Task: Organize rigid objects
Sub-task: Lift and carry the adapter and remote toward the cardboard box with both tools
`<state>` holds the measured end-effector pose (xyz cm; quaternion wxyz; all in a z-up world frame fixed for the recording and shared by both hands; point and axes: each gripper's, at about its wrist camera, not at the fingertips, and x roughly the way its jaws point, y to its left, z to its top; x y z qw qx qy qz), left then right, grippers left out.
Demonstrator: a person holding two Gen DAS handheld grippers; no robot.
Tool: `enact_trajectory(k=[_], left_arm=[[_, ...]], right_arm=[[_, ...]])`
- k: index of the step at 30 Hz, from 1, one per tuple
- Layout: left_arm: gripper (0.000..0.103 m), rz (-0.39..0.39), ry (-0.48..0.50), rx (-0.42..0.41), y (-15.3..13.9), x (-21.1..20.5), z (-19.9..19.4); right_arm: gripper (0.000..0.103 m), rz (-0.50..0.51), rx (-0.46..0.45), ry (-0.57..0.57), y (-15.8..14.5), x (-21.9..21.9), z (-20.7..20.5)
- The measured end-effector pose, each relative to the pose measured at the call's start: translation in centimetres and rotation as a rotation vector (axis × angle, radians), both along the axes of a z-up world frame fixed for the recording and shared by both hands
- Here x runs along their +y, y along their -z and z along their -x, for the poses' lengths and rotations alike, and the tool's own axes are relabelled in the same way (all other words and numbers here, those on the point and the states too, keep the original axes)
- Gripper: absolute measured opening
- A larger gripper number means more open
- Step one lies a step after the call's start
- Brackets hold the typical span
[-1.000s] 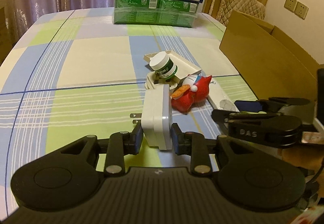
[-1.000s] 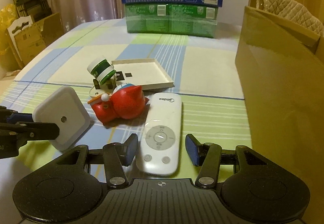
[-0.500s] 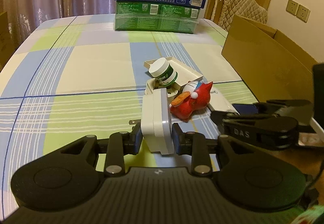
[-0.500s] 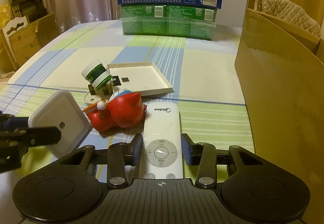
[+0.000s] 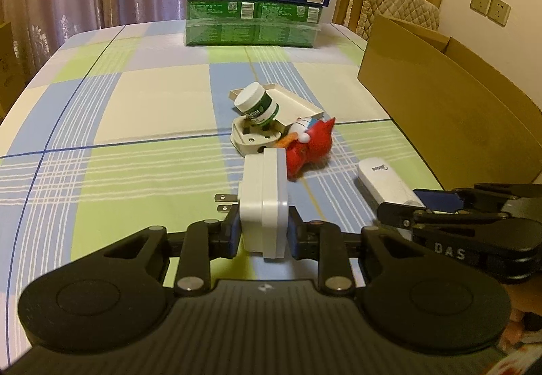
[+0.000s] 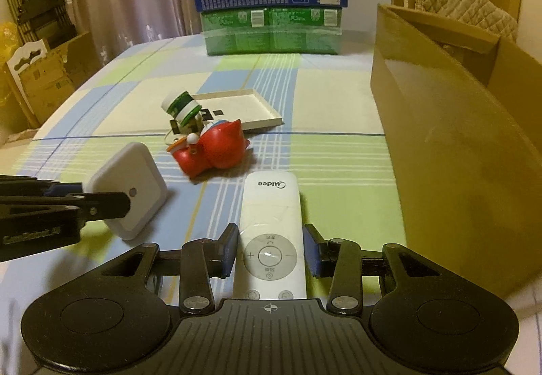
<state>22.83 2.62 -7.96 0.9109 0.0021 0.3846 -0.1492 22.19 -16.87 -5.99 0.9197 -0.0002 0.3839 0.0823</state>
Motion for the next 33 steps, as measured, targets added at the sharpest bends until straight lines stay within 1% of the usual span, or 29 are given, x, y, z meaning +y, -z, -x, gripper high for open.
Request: enact_trajectory(k=[7, 16, 24, 33], left_arm=[[0.022, 0.024, -0.02, 0.022, -1.0, -0.3, 1.9], [0.022, 0.064, -0.088, 0.02, -3.9, 0.2, 5.2], [0.022, 0.061, -0.101, 0.0, -6.6, -0.5, 8.2], [0.022, 0.048, -0.096, -0.024, -8.7, -1.6, 10.4]], right_arm=[[0.037, -0.016, -0.003, 0.014, -1.7, -0.6, 2.1], [0.037, -0.057, -0.026, 0.024, -4.5, -0.9, 4.6], [0.038, -0.077, -0.049, 0.016, -7.0, -1.0, 6.9], [0.038, -0.07, -0.07, 0.004, -8.7, -1.2, 9.2]])
